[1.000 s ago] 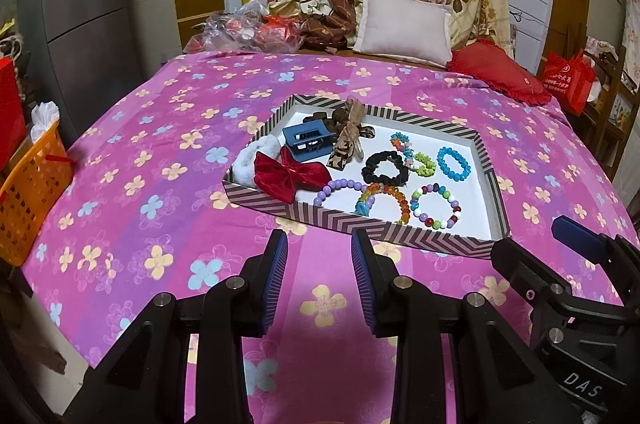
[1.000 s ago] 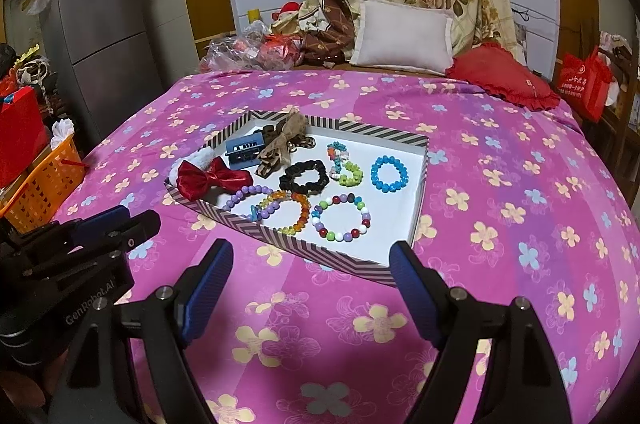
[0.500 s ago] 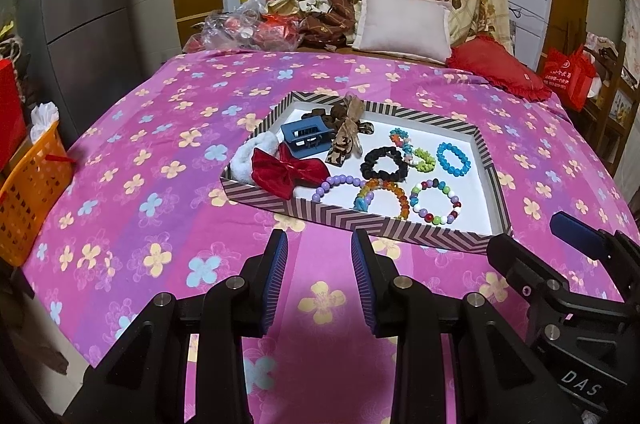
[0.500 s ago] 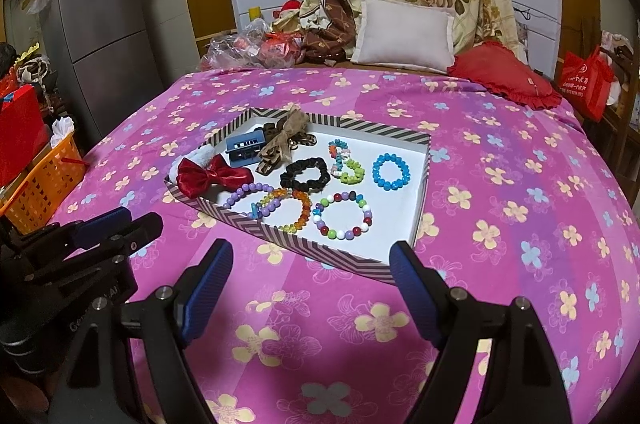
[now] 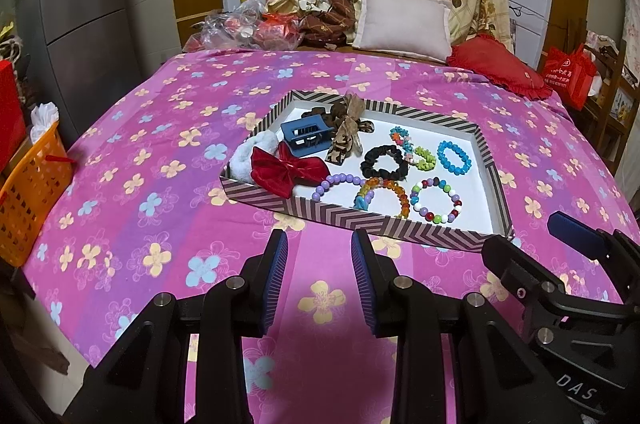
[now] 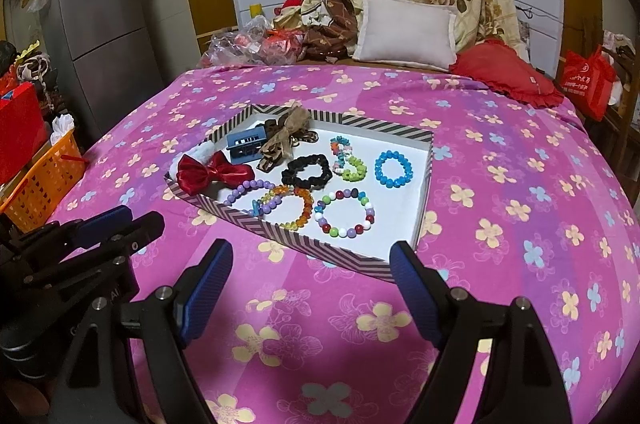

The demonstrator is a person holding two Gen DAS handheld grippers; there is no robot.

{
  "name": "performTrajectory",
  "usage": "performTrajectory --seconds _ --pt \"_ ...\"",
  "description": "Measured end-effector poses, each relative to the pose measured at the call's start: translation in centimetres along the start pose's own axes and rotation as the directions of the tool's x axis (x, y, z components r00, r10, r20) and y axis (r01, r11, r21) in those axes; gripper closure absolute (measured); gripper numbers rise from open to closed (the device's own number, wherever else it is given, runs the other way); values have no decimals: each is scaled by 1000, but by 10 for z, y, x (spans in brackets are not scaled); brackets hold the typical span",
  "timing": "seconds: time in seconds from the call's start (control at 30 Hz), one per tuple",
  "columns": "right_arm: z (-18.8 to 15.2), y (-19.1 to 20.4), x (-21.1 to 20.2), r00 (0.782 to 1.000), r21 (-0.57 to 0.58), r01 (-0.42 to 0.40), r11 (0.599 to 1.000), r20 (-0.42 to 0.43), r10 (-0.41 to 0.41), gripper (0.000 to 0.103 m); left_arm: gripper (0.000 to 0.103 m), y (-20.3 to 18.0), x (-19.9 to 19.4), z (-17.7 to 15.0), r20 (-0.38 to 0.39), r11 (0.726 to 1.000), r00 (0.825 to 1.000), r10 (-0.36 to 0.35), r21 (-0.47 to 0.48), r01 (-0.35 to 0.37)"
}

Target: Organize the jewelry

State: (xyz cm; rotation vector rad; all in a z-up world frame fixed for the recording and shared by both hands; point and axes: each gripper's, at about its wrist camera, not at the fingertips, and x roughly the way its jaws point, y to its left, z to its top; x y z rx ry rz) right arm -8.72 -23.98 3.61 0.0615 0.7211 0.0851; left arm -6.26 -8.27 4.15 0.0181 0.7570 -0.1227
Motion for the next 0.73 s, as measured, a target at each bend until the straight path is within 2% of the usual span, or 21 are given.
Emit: performTrajectory --seconds 0.73 --pt "0 0 4 1000 -5 -5 1000 -13 5 19 68 1 2 -2 -2 1000 1000 3 3 -3"
